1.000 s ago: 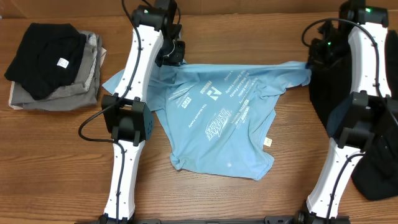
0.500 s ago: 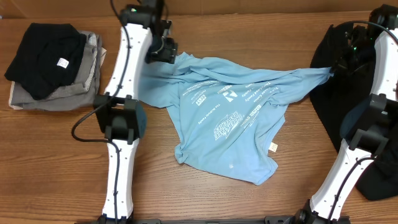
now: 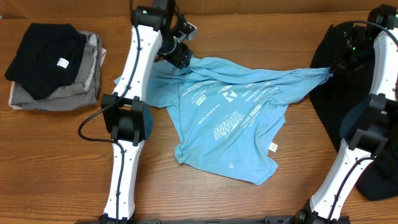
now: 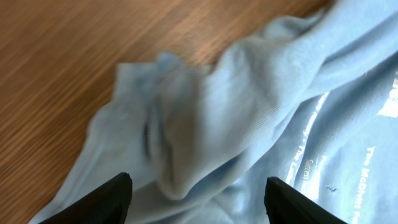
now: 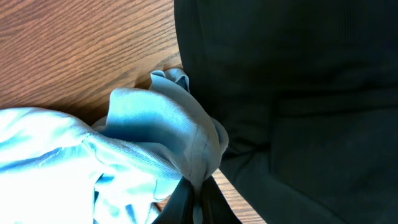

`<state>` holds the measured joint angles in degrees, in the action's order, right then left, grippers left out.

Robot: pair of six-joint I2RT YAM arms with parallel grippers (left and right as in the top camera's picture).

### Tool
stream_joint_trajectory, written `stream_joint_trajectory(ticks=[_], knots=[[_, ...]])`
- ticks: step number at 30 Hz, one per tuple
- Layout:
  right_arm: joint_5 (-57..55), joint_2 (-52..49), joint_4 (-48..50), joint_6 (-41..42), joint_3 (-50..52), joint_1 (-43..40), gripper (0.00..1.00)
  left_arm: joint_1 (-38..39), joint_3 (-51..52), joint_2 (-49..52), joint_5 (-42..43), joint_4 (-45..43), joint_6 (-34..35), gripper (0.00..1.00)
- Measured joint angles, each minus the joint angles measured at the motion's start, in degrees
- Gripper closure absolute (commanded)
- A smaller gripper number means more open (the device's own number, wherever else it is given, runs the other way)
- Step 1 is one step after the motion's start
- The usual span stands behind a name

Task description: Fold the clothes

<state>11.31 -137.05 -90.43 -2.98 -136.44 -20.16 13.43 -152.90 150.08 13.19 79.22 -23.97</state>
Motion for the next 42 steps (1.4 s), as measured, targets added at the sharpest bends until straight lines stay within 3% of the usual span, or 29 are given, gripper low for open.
stream_joint_trajectory(ticks=[9, 12, 16, 21, 22, 25, 29, 34, 42], knots=[[-0.2, 0.0, -0.2, 0.0, 0.0, 0.0, 0.96, -0.3, 5.3, 0.0, -2.4, -3.0, -2.0, 0.36], [-0.2, 0.0, -0.2, 0.0, 0.0, 0.0, 0.96, -0.6, 5.6, 0.0, -2.7, -4.5, -2.0, 0.41], [-0.2, 0.0, -0.2, 0.0, 0.0, 0.0, 0.96, -0.9, 6.7, 0.0, -2.6, -6.7, -2.1, 0.55], [-0.2, 0.0, -0.2, 0.0, 0.0, 0.0, 0.96, -0.7, 11.0, 0.0, -2.1, -8.6, -2.2, 0.58], [-0.2, 0.0, -0.2, 0.0, 0.0, 0.0, 0.96, -0.7, 11.8, 0.0, -2.0, -8.9, -2.2, 0.64], [-0.1, 0.0, -0.1, 0.0, 0.0, 0.0, 0.96, -0.4, 13.2, 0.0, -2.1, -9.8, -2.0, 0.96], [-0.2, 0.0, -0.1, 0.0, 0.0, 0.0, 0.96, -0.3, 13.3, 0.0, -3.6, -12.5, -1.0, 0.96], [-0.2, 0.0, 0.0, 0.0, 0.0, 0.0, 0.96, -0.5, 11.0, 0.1, -9.9, -11.9, 5.5, 0.96], [2.3, 0.0, -2.7, 0.0, -2.6, 0.1, 0.96, -1.9, -9.0, -0.8, -22.2, -4.3, 16.3, 0.93]])
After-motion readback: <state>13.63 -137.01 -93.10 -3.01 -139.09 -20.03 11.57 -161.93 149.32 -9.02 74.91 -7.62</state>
